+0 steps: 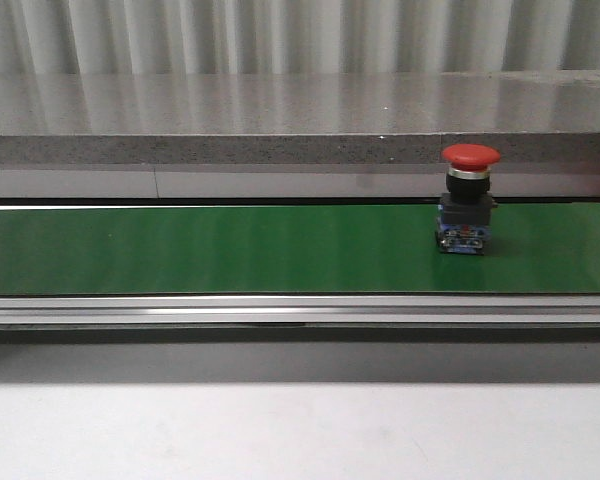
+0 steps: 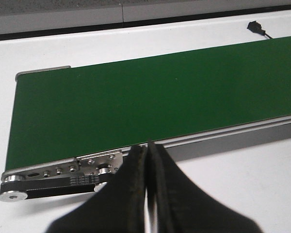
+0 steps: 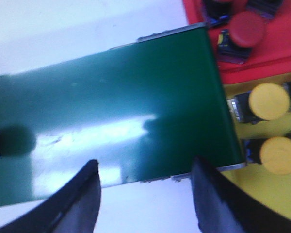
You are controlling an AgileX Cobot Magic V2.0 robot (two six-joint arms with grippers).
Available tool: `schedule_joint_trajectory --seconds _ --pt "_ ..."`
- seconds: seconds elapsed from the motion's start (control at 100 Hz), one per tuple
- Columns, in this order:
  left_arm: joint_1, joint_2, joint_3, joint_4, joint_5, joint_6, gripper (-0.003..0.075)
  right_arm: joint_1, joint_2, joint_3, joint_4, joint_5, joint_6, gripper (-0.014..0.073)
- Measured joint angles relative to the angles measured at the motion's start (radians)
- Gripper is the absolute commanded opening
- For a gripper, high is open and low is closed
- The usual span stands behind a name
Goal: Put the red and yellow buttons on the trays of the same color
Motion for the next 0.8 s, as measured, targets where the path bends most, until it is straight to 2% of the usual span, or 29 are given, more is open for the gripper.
schedule_joint_trajectory --seconds 0.31,0.49,0.8 --pt "0.000 0.000 0.000 0.000 0.000 0.000 -0.0020 0.177 0.146 -0.119 0.042 0.133 -0.128 0.0427" --pt "0.000 0.000 0.000 0.000 0.000 0.000 -0.0020 0.208 0.256 -0.181 0.153 0.191 -0.267 0.0427" --pt "0.000 0.000 0.000 0.000 0.000 0.000 -0.0020 0.215 0.414 -0.240 0.178 0.150 -0.321 0.0427"
